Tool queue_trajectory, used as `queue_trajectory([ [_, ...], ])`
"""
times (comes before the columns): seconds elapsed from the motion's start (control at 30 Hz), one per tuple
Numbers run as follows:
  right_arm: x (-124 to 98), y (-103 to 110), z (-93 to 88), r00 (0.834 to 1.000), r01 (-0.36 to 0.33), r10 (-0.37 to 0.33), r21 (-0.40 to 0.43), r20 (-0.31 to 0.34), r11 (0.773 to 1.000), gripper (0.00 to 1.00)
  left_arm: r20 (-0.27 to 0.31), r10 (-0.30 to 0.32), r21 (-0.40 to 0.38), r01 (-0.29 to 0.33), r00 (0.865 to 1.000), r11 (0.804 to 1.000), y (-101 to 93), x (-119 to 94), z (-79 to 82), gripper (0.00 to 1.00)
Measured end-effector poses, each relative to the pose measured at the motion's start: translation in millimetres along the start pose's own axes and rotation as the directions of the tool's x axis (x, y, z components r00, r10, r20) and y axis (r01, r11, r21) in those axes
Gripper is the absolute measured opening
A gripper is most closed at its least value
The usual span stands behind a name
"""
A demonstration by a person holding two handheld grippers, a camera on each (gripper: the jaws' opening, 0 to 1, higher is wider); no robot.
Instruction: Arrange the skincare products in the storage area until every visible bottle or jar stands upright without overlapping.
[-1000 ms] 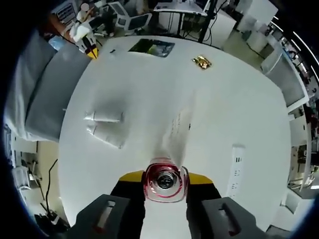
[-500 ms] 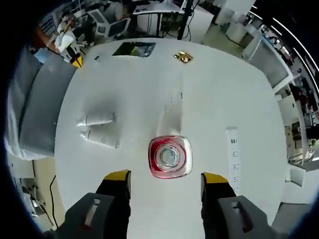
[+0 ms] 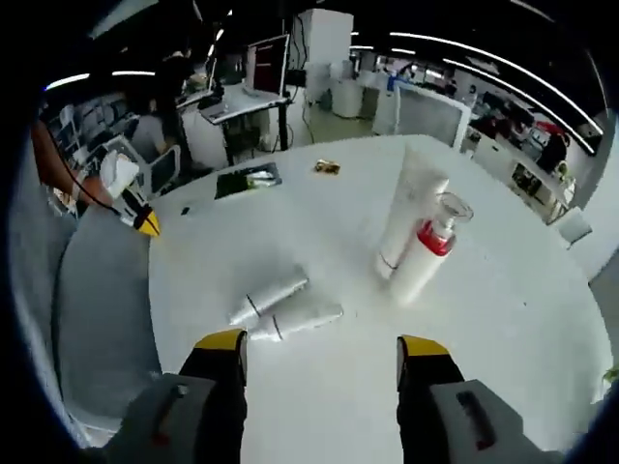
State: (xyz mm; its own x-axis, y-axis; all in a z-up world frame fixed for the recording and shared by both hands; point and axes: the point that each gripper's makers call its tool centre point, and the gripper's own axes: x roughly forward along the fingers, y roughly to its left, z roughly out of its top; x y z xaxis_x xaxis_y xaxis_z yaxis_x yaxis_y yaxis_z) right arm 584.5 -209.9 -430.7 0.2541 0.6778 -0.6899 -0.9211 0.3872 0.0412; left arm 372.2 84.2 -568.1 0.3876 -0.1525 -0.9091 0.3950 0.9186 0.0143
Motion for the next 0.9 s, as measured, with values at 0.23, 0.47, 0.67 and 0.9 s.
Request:
queue_trajectory([
  [0.23,-8,55,8.2,0.97,0.001,-0.055,0.223,0.236,0.975,0.81,0.001,-0.001,0.005,0.001,1.0,1.0,-1.2,-1,0.5,0.0],
  [0.47,-15,83,13.4,0.931,0.01,-0.12,0.305,0.344,0.952,0.81,0.013,-0.019,0.023,0.019,1.0,1.0,-8.3,-4,3.8,0.0],
  [0.67,-8,109,18.2,0.904,0.028,-0.143,0.278,0.403,0.96,0.87,0.136,-0.039,0.054,0.032,0.99,0.998,-20.1,-11,29.6,0.0],
  [0.9,14,147,16.8,0.906,-0.004,-0.086,0.211,0.414,0.977,0.98,0.062,-0.055,0.111,0.048,0.997,0.993,-26.1,-6,18.9,0.01],
])
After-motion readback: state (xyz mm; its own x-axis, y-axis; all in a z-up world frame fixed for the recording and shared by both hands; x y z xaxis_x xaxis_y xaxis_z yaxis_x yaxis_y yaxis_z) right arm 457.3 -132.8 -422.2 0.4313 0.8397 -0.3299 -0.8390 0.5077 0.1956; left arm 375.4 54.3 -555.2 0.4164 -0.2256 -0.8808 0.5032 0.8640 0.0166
